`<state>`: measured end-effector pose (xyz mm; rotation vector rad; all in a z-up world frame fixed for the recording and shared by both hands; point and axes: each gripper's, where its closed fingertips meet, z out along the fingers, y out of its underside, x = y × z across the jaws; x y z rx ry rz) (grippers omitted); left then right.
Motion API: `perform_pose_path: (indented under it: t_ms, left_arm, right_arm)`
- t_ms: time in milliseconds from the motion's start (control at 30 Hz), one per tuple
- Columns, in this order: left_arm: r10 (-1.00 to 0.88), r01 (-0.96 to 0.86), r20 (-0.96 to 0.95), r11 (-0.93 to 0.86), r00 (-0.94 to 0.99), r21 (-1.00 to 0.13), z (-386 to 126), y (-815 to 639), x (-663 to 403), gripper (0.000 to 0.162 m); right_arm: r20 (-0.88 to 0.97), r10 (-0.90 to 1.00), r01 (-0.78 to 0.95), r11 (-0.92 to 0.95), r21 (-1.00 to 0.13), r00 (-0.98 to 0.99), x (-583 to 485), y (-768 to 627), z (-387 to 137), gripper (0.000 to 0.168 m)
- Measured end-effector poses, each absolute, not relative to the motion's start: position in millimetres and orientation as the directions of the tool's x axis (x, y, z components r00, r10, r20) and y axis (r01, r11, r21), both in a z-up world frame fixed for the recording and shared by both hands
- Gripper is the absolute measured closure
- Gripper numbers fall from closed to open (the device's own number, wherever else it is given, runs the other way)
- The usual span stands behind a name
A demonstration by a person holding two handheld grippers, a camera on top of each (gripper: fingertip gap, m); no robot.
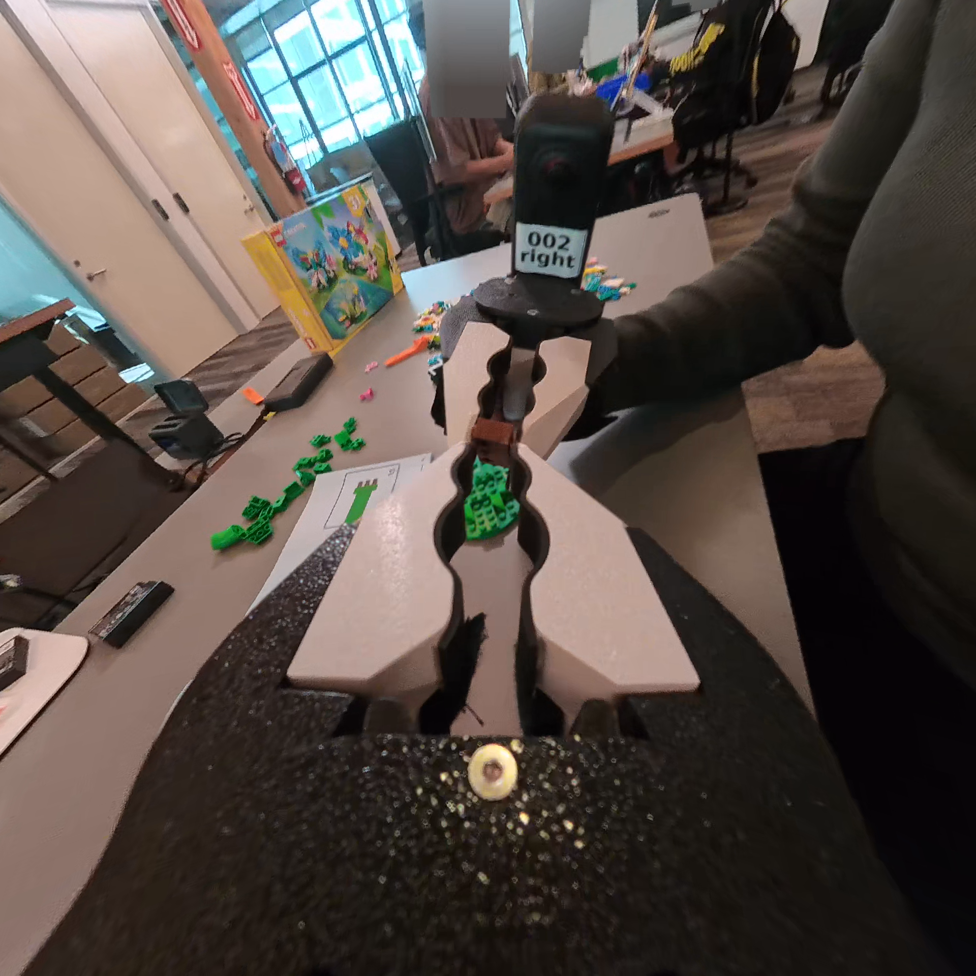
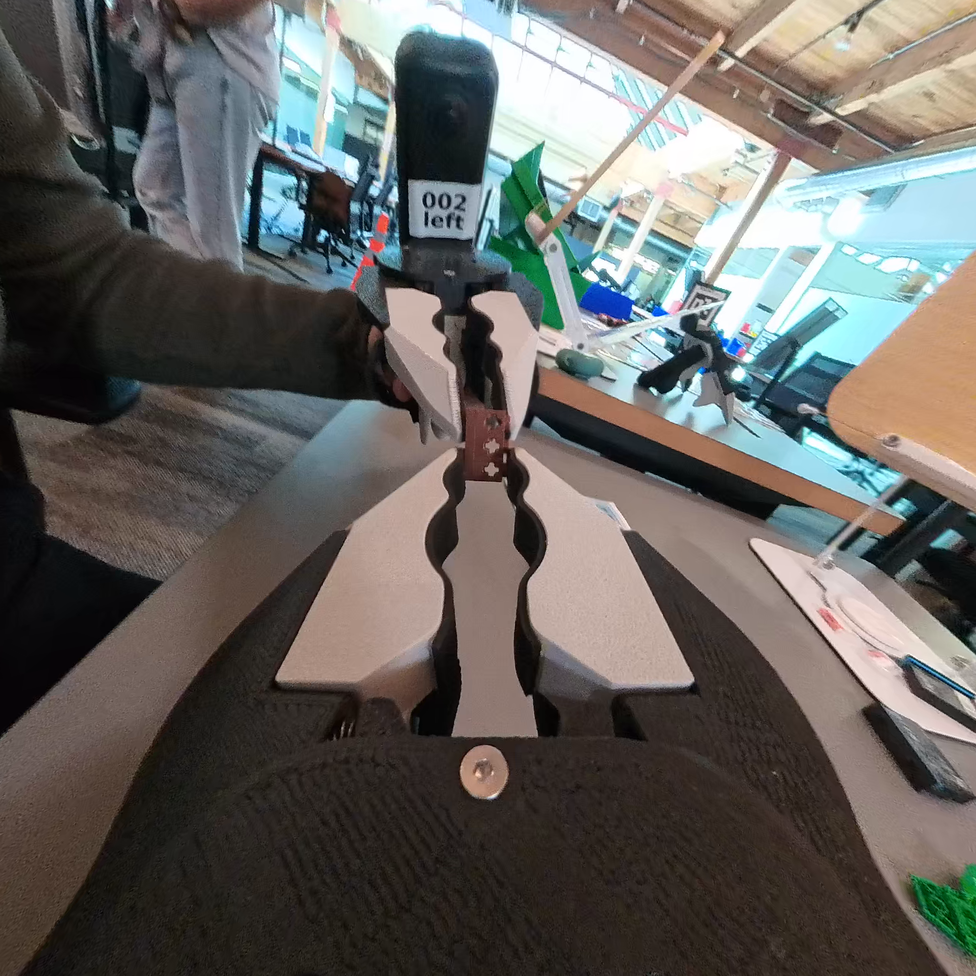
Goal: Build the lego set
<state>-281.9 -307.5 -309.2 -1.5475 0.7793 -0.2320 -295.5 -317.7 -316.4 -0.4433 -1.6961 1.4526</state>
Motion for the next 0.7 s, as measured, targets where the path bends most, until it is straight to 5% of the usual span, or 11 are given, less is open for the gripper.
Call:
perform_pose_path:
  t_ms: [700]
  left_arm:
    - [-0.599, -0.336, -0.324, 0.096, 0.732, -0.937, -299.2, -306.3, -272.6, 0.152]
  right_arm:
    - [0.318, 0.714, -0.248, 0.205, -0.947, -0.624, -289.4, -319.1, -309.7, 0.155]
